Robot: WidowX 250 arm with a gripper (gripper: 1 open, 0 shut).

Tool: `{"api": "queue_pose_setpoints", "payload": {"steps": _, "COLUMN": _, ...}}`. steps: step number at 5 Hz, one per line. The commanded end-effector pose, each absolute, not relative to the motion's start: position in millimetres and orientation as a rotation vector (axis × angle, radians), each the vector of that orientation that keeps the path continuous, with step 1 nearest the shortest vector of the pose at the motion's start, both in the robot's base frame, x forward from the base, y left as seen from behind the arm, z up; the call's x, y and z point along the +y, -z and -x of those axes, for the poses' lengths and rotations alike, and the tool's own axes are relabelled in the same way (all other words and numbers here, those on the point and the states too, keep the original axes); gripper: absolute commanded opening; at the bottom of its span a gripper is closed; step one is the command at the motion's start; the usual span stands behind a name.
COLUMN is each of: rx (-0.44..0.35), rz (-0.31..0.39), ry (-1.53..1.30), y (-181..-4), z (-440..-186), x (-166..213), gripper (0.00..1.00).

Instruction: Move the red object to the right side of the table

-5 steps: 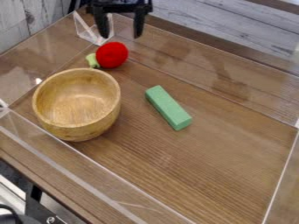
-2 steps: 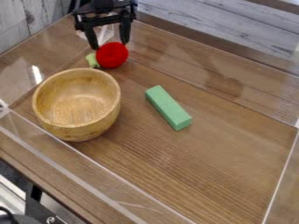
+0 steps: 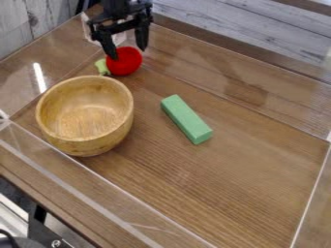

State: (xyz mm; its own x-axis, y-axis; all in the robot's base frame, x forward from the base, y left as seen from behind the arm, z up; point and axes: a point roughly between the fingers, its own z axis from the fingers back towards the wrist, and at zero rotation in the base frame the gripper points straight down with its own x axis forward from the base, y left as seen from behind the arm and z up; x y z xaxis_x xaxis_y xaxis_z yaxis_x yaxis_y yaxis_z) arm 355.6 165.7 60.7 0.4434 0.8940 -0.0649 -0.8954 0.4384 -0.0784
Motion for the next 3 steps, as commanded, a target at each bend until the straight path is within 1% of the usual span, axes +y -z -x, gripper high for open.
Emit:
{"api": "queue_pose_setpoints", "payload": {"steps": 1, "rx": -0.072, "rz": 0.131, "ry": -1.162, "y": -80.8, "z": -368.0, "x": 167.8, "gripper": 1.0}}
{"api": "queue_pose_setpoints", "payload": {"steps": 3, "rx": -0.092, "rz": 0.167, "ry": -1.318, "y": -77.5, "z": -370.8, "x": 177.6, "gripper": 1.0}}
